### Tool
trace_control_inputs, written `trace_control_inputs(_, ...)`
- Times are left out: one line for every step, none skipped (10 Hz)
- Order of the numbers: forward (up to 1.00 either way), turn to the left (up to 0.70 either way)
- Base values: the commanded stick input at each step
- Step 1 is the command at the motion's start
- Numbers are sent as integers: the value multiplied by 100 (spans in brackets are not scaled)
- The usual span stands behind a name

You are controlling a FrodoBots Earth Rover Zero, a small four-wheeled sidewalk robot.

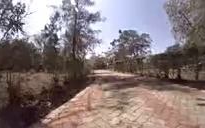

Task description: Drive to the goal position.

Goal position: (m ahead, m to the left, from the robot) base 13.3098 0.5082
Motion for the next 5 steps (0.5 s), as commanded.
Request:
trace_control_inputs(100, 0)
trace_control_inputs(100, 0)
trace_control_inputs(100, 0)
trace_control_inputs(100, 0)
trace_control_inputs(100, 0)
